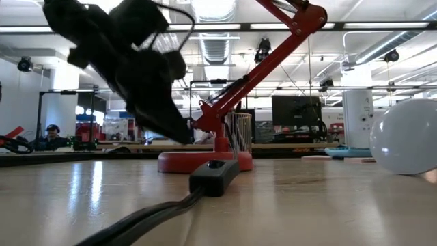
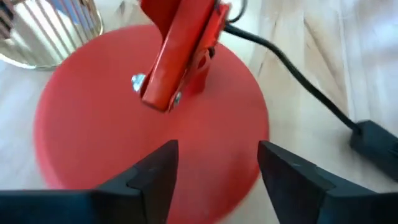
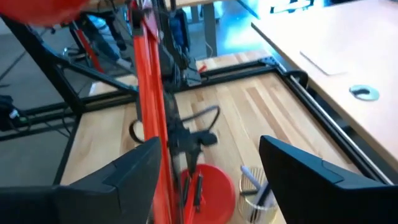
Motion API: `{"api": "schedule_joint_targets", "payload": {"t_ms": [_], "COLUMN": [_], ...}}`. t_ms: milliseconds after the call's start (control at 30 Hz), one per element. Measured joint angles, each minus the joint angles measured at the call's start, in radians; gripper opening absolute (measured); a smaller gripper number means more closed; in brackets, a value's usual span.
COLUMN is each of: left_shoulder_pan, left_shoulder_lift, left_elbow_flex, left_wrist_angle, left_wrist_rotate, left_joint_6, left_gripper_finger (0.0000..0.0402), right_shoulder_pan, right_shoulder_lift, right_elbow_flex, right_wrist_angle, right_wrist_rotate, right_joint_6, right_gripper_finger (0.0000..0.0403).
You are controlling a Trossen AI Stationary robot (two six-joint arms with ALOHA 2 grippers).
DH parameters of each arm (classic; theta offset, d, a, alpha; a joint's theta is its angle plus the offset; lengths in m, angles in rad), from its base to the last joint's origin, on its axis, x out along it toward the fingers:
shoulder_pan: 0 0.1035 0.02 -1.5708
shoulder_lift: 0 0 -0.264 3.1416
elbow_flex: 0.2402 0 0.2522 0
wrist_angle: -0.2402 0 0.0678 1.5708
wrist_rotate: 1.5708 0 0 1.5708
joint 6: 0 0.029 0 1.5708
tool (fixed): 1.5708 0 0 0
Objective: Screw lightbulb
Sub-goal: Return to Home Position
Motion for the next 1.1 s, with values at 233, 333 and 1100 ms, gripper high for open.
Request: {"api": "schedule_joint_targets", "payload": {"t_ms": [233, 333, 1100], "left_shoulder_pan": [-0.001, -0.001, 0.001], "left_shoulder_lift": [-0.167, -0.259, -0.86], "left_elbow_flex": [0.002, 0.002, 0.005], "left_wrist_angle": [-0.145, -0.215, -0.244], "left_wrist_rotate": [-0.009, -0.024, -0.092], "left_joint_6": [-0.015, -0.041, 0.04], "left_gripper_finger": [0.0235, 0.0235, 0.018], "right_shoulder_pan": [0.0, 0.0, 0.001], "right_shoulder_lift": [-0.015, -0.022, -0.275], "right_elbow_flex": [-0.002, -0.002, -0.002], "right_wrist_angle": [-0.006, -0.002, 0.089], "right_wrist_rotate": [0.0, 0.0, 0.144], "right_joint_6": [0.001, 0.0, -0.299], "right_gripper_finger": [0.0265, 0.0257, 0.0122]}}
